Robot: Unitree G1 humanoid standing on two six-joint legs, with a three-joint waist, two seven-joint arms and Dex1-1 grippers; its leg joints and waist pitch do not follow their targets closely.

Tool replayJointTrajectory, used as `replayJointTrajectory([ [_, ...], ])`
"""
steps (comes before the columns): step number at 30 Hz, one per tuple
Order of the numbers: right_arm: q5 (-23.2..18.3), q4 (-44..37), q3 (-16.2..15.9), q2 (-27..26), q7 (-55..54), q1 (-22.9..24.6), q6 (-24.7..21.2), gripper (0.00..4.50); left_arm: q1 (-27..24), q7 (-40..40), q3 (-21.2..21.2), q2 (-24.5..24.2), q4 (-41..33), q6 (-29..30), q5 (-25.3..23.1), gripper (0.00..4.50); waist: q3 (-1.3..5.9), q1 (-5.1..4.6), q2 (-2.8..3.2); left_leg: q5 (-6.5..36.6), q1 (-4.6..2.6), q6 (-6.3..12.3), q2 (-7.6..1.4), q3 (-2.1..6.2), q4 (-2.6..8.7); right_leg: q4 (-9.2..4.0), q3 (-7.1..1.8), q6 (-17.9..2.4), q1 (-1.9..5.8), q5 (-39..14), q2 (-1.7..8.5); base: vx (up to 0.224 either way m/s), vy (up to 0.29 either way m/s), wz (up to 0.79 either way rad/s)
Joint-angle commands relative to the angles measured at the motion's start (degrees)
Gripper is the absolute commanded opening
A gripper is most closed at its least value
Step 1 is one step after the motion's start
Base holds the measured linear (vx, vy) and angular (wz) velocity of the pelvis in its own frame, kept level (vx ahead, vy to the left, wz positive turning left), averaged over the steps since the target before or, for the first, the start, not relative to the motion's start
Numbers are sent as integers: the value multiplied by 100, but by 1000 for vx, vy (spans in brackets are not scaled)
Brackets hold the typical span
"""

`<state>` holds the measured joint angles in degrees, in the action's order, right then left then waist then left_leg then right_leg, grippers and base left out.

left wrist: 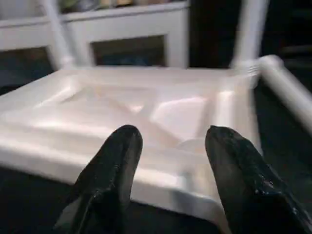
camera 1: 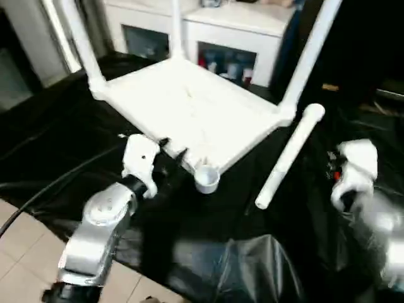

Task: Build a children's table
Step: Pick table leg

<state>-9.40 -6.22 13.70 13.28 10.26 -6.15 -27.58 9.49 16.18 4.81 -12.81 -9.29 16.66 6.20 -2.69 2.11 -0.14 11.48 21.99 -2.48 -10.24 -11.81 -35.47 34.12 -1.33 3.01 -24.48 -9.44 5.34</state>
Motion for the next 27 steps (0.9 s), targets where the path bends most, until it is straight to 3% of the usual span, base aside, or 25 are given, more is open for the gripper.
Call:
replayJointTrajectory([
  [1, -125, -105, 143, -68, -273, 72, -159, 342, 150, -172, 18, 50, 158, -60, -141, 256, 394, 57, -125, 1761, -147, -61, -1, -119, 179, -628, -445, -430, 72, -2823, 98, -12, 26, -39],
  [3, -129, -135, 102, -99, -332, 111, -177, 342, 194, -193, -10, 129, 226, -151, -138, 256, 362, 316, -262, 1634, 79, 469, 169, 134, -381, -928, -1383, -369, 341, -3653, 536, -17, 57, -42],
  [4, -118, -150, 82, -117, -342, 121, -120, 342, 208, -188, -4, 134, 228, -143, -164, 256, 339, 367, -218, 1486, 135, 509, 167, 282, -472, -982, -1548, -368, 372, -3838, 625, -3, 136, -44],
  [5, -109, -186, 50, -154, -360, 127, -89, 342, 235, -157, 9, 124, 242, -138, -175, 256, 312, 345, -190, 1239, 175, 505, 234, 464, -437, -962, -1663, -328, 367, -3854, 393, -3, 202, -58],
  [7, -59, -268, -2, -213, -405, 138, -76, 342, 296, -176, 30, 103, 300, -154, -224, 256, 343, 185, -80, 957, -178, 988, 324, 427, 99, -772, -1276, -36, 98, -3079, -394, -7, 215, -56],
  [8, -28, -316, -26, -231, -427, 146, -95, 342, 329, -197, 31, 102, 346, -180, -232, 256, 298, -57, 12, 1528, -616, 1500, 161, 307, 371, -398, -549, -78, -408, -2620, -702, -51, 250, -40],
  [9, 15, -370, -46, -246, -437, 157, -127, 342, 370, -274, 34, 103, 396, -214, -299, 256, 326, -153, 218, 1726, -404, 1667, -125, 168, 658, 420, 159, -329, -391, -2025, -537, -51, 250, -40],
  [10, 52, -417, -55, -271, -455, 165, -158, 342, 397, -332, 36, 113, 434, -240, -358, 256, 323, -198, 227, 1628, -350, 1637, -312, 162, 761, 682, 392, -470, -286, -1602, -331, -68, 256, -48],
  [11, 92, -449, -57, -270, -479, 156, -178, 342, 459, -374, 55, 117, 488, -312, -431, 256, 218, -160, 177, 1382, -383, 1221, -515, -41, 866, 767, 704, -718, -273, -1081, -118, -65, 223, -57],
  [12, 109, -459, -53, -265, -491, 149, -186, 342, 492, -395, 68, 122, 516, -350, -470, 256, 203, -159, 43, 1830, -431, 419, -727, -77, 962, 684, 756, -777, 7, -812, 113, -65, 223, -57],
  [13, 78, -455, -54, -229, -531, 107, -224, 342, 534, -478, 89, 141, 554, -356, -576, 256, 252, -83, 36, 2076, -552, -211, -733, -148, 990, 539, 694, -853, 60, -834, 210, -57, 180, -59],
  [14, 49, -440, -48, -196, -567, 49, -260, 342, 562, -513, 87, 188, 572, -342, -586, 256, 308, 30, -105, 2330, -680, -1383, -443, -221, 527, -129, 188, -1138, -45, -1475, 463, -32, 153, -53],
  [15, 20, -427, -39, -180, -588, -2, -283, 342, 579, -542, 83, 225, 577, -313, -588, 256, 348, 137, -101, 1910, -453, -1099, -233, 94, -185, -403, -341, -1696, 283, -1675, 886, -32, 153, -53],
  [16, 10, -414, -45, -167, -580, -35, -294, 342, 592, -570, 79, 244, 584, -297, -592, 256, 302, 121, -24, 1571, -248, -767, -207, 277, -180, -437, -267, -1842, 478, -1625, 669, 18, 144, -61],
  [17, -5, -370, -92, -126, -507, -125, -309, 342, 618, -625, 62, 286, 591, -261, -579, 256, 252, -71, 218, 882, -300, -451, -615, 570, 506, -300, 379, -1210, 231, -1625, -168, -6, 120, -54],
  [18, -10, -346, -125, -103, -456, -168, -314, 342, 631, -654, 54, 301, 594, -247, -578, 256, 388, -124, 392, 149, -490, -687, -1394, 892, 718, 181, 404, -472, -37, -1439, -118, -6, 120, -54],
  [19, 82, -304, -289, 17, -287, -261, -305, 342, 664, -738, 27, 336, 602, -198, -599, 256, 395, -104, 308, -1259, -231, -1071, -1428, 845, 840, 966, 603, 370, -131, -1167, -158, -55, 118, -25],
  [20, 119, -296, -339, 54, -238, -284, -302, 342, 674, -763, 20, 345, 607, -185, -609, 256, 501, -158, 367, -2447, -444, -1011, -1114, 746, 595, 994, 602, 248, -301, -981, -125, -53, 59, -4],
  [21, 77, -251, -376, 76, -138, -352, -376, 342, 691, -738, -16, 370, 606, -130, -542, 256, 456, -174, 403, -2567, -342, -1034, -784, 480, 576, 908, 691, -185, -119, -526, -173, -53, 59, -4],
  [22, 36, -142, -486, 134, 28, -482, -519, 342, 691, -647, 5, 320, 594, -118, -535, 256, 439, -151, 395, -2208, -343, -1024, -671, 414, 643, 790, 699, -270, -20, -437, -175, -64, -48, 6],
  [23, -3, -60, -574, 184, 137, -578, -623, 342, 695, -579, 18, 288, 596, -119, -543, 256, 437, -149, 275, -1467, -357, -1027, -515, 348, 691, 388, 583, -355, 160, -13, -59, -67, -107, 1],
  [24, -5, 95, -661, 223, 226, -728, -659, 342, 695, -475, 13, 255, 587, -60, -495, 256, 452, -87, 24, -286, -304, -1044, -192, 193, 510, -129, 279, -445, 387, 287, 305, -67, -107, 1],
  [25, 2, 199, -711, 246, 261, -828, -667, 342, 701, -413, 8, 238, 589, -22, -469, 256, 488, -58, -87, -59, -308, -884, -135, 242, 367, -97, 133, -615, 429, 372, 505, -76, -183, -5],
  [26, -17, 316, -722, 238, 286, -928, -673, 342, 712, -383, 13, 212, 588, 39, -476, 256, 406, 203, -157, 224, -94, 51, -67, 311, 245, -347, -30, -515, 538, -126, 891, -84, -220, 0],
  [27, 23, 552, -777, 250, 336, -1114, -650, 342, 715, -309, 5, 201, 568, 64, -411, 256, 354, 274, -144, 328, -64, 460, -101, 332, 230, -419, -70, -706, 523, -582, 866, -84, -220, 0],
])
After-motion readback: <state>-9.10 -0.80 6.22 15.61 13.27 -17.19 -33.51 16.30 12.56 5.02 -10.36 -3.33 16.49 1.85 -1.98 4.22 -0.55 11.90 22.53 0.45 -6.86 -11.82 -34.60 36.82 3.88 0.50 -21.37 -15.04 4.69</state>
